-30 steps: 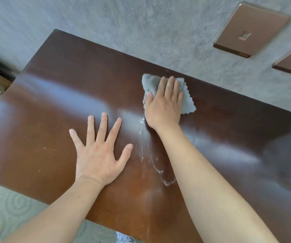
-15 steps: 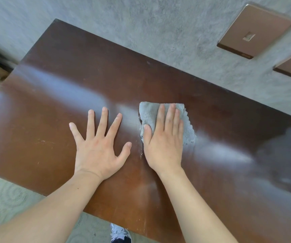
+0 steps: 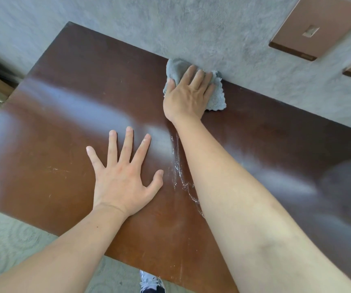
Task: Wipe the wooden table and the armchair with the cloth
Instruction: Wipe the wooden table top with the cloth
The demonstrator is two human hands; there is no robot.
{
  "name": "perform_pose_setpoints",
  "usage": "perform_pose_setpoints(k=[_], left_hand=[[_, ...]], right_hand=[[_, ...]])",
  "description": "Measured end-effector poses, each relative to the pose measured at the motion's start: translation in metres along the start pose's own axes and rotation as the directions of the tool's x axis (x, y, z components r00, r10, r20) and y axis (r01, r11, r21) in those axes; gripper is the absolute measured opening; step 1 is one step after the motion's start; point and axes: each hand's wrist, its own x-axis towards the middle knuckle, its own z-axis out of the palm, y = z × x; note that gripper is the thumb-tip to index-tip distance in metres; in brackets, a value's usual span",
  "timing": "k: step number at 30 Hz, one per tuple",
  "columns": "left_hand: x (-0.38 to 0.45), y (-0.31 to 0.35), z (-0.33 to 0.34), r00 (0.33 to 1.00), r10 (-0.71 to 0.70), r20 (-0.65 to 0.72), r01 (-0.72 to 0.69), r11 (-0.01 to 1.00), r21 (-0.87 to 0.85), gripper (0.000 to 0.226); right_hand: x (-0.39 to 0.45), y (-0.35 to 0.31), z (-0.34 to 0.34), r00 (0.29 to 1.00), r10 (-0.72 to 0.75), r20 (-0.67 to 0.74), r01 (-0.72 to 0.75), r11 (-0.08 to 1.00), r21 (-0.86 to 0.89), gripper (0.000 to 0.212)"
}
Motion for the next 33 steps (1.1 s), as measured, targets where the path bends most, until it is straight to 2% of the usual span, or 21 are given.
perform_pose_setpoints(k=[4, 6, 9, 12, 15, 17, 19, 22, 24, 29, 33], left_hand=[[0.0, 0.0, -0.001, 1.0, 0.001, -0.005, -0.001, 1.0, 0.0, 0.08], [0.0, 0.0, -0.001, 1.0, 0.001, -0.005, -0.001, 1.0, 0.006, 0.08], [-0.001, 0.001, -0.002, 1.0, -0.002, -0.01, 0.002, 1.0, 0.004, 0.081], [0.0, 0.001, -0.001, 1.0, 0.002, -0.012, -0.002, 1.0, 0.003, 0.081], [-0.001, 0.001, -0.001, 1.0, -0.002, -0.01, 0.002, 1.0, 0.0, 0.081], [0.0, 0.001, -0.001, 1.0, -0.005, -0.01, 0.005, 1.0, 0.0, 0.082], [0.0, 0.001, -0.002, 1.0, -0.006, -0.013, 0.006, 1.0, 0.0, 0.082], [-0.001, 0.001, -0.002, 1.0, -0.007, -0.017, 0.007, 1.0, 0.002, 0.082], [0.0, 0.001, -0.002, 1.0, -0.003, -0.012, 0.003, 1.0, -0.002, 0.082], [0.0, 0.001, -0.001, 1.0, 0.0, -0.009, 0.0, 1.0, 0.005, 0.081], [0.001, 0.0, 0.001, 1.0, -0.001, -0.023, 0.001, 1.0, -0.002, 0.081]], right_hand=[[-0.042, 0.037, -0.005, 0.978, -0.207, -0.039, 0.208, 0.977, 0.038, 0.066], [-0.07, 0.056, -0.006, 0.969, -0.245, -0.037, 0.247, 0.968, 0.04, 0.064], [-0.072, 0.061, -0.006, 0.982, -0.188, -0.007, 0.188, 0.982, 0.023, 0.062], [-0.034, 0.03, -0.005, 0.996, -0.089, -0.001, 0.089, 0.996, 0.01, 0.063], [-0.001, -0.009, -0.004, 0.998, 0.007, 0.069, -0.009, 0.999, 0.032, 0.066], [0.004, -0.021, -0.002, 0.996, -0.001, 0.09, -0.002, 1.0, 0.031, 0.066], [-0.002, -0.012, -0.003, 0.987, -0.142, 0.078, 0.141, 0.99, 0.016, 0.063], [-0.02, 0.026, -0.011, 0.911, -0.405, 0.081, 0.401, 0.914, 0.063, 0.058], [-0.044, 0.053, -0.013, 0.893, -0.444, 0.074, 0.439, 0.895, 0.077, 0.057], [-0.068, 0.056, -0.005, 0.977, -0.199, 0.074, 0.202, 0.979, -0.026, 0.064], [-0.027, 0.011, -0.002, 0.988, -0.139, 0.068, 0.141, 0.99, -0.019, 0.062]])
